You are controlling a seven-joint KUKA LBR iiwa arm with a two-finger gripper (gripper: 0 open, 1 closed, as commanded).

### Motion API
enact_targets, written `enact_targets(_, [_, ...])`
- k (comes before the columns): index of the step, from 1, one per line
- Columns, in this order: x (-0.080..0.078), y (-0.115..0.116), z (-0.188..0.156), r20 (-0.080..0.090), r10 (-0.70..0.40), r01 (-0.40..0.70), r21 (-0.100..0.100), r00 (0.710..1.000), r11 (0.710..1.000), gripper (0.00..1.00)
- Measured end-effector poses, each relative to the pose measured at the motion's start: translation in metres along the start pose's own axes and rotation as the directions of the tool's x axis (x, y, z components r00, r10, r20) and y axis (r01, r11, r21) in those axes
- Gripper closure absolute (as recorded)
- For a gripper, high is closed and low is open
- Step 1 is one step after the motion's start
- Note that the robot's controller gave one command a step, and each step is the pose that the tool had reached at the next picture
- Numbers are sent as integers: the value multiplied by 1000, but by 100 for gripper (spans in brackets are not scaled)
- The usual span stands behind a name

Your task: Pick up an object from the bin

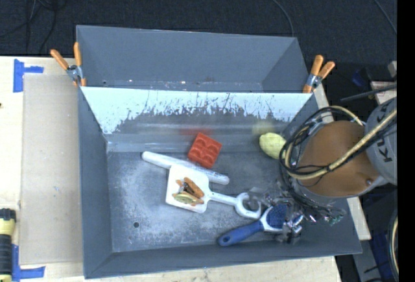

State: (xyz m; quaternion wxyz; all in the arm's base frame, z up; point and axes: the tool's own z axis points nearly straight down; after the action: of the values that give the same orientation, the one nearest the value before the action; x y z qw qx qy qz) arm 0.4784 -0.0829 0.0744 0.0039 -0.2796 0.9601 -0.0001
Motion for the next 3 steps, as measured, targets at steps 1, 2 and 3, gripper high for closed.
enact_targets(1, [1, -4, 2, 4, -212, 212, -2, 977, 977, 100])
enact_targets(2, [1, -4, 2, 3, -213, 213, -2, 977, 977, 100])
enact_targets(3, [2, -3, -1, 1, -213, 213, -5, 977, 977, 100])
